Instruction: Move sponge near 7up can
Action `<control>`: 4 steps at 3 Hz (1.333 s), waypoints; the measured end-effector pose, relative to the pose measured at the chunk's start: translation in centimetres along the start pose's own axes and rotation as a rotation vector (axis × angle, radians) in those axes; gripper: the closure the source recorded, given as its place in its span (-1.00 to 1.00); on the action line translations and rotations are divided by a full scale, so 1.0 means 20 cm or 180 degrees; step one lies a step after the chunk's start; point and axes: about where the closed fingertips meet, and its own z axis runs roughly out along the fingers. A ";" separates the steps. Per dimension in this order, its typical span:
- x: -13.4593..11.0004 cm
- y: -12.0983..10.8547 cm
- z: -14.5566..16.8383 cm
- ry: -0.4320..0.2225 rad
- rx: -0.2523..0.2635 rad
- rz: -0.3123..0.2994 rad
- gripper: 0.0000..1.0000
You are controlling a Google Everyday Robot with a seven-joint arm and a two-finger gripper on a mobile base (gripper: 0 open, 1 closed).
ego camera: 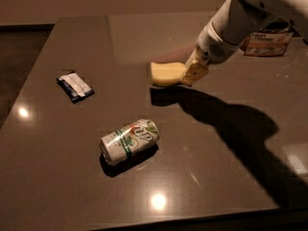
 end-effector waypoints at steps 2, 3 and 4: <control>0.15 0.38 0.03 0.0097 -0.0126 -0.0205 0.93; 0.18 0.44 0.04 0.0135 -0.0154 -0.0246 0.47; 0.20 0.47 0.07 0.0158 -0.0172 -0.0263 0.00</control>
Offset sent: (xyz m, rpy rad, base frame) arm -0.1067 0.0037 -0.0401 -0.0504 0.0349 0.0953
